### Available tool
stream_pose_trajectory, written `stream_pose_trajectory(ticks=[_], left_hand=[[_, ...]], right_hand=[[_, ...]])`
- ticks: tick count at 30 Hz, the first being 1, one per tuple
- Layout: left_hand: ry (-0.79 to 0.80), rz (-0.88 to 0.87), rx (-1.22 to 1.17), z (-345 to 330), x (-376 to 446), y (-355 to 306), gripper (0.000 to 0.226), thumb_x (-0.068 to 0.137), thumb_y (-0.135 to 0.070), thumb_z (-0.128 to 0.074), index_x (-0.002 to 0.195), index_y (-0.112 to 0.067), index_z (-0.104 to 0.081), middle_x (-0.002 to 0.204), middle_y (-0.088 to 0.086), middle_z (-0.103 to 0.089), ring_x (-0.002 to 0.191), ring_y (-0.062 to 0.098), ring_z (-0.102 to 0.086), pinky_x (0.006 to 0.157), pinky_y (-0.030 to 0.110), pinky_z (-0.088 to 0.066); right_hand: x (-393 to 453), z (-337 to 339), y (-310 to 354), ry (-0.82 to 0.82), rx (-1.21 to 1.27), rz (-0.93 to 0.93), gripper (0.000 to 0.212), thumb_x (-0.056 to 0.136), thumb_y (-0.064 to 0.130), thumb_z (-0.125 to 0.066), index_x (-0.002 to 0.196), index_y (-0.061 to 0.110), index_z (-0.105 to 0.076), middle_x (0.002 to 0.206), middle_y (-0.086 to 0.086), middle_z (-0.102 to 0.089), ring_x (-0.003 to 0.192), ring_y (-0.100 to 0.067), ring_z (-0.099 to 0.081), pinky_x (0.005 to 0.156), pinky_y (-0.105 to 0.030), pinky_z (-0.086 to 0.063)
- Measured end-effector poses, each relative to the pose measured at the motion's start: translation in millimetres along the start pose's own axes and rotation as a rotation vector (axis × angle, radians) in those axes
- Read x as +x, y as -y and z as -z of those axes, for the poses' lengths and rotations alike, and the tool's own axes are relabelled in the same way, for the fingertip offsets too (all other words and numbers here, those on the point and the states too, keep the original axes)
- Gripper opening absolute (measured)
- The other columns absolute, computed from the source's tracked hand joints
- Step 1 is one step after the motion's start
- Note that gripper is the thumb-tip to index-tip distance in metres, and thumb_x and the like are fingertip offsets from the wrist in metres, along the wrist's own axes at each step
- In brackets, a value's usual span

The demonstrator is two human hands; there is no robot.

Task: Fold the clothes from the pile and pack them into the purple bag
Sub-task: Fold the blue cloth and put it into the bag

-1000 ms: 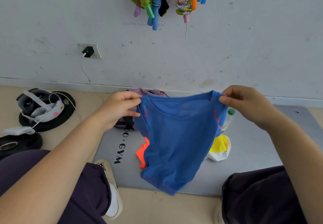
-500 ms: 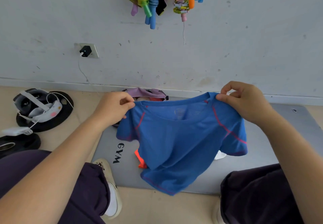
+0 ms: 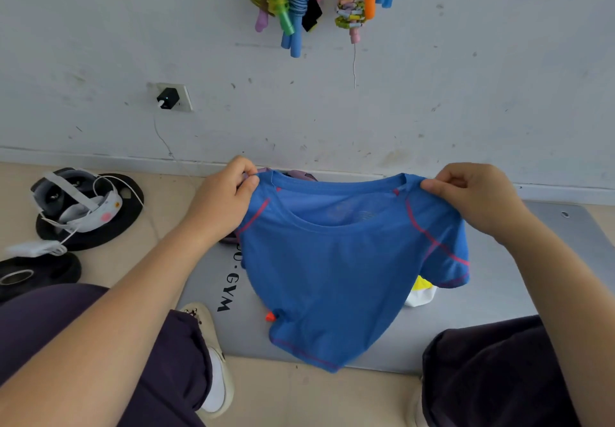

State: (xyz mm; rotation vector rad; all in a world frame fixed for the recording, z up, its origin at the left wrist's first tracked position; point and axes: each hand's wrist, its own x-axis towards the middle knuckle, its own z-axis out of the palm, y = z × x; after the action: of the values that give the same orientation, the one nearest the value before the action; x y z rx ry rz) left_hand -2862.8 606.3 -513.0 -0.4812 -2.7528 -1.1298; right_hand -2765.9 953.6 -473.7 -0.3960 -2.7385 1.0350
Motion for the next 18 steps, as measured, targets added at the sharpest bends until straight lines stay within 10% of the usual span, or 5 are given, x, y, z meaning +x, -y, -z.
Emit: stream_pose_trajectory(ticks=[6,11,18], left_hand=[[0.043,0.162,-0.275,8.0,2.1,-9.9,0.011,0.099,-0.021,-0.051,0.089,-0.018,-0.054,0.08,0.031,-0.058,0.068,0.021,-0.05,0.066,0.033,-0.039],[0.122,0.162,-0.224,20.7,2.9,-13.3,0.03,0.089,-0.044,-0.065,0.075,-0.017,-0.063,0.059,-0.007,-0.055,0.057,0.007,-0.047,0.056,0.018,-0.039],[0.557,0.223,-0.084,37.1,3.0,2.5,0.088,0.05,-0.082,-0.071,0.088,-0.002,-0.071,0.08,0.01,-0.062,0.078,0.014,-0.053,0.078,0.034,-0.039]], right_hand=[[-4.1,1.1,5.6,-0.005,0.299,0.009,0.024,0.097,0.028,-0.056,0.076,0.017,-0.059,0.072,-0.004,-0.055,0.068,-0.013,-0.048,0.062,-0.029,-0.041],[-2.3,-0.6,10.8,-0.05,0.17,-0.052,0.023,0.093,0.039,-0.057,0.076,0.023,-0.06,0.059,0.002,-0.058,0.052,-0.01,-0.045,0.052,-0.026,-0.038],[-7.1,20.9,8.4,0.437,-0.122,-0.061,0.063,0.066,0.065,-0.075,0.062,0.006,-0.055,0.055,-0.002,-0.046,0.051,-0.01,-0.041,0.056,-0.028,-0.033]])
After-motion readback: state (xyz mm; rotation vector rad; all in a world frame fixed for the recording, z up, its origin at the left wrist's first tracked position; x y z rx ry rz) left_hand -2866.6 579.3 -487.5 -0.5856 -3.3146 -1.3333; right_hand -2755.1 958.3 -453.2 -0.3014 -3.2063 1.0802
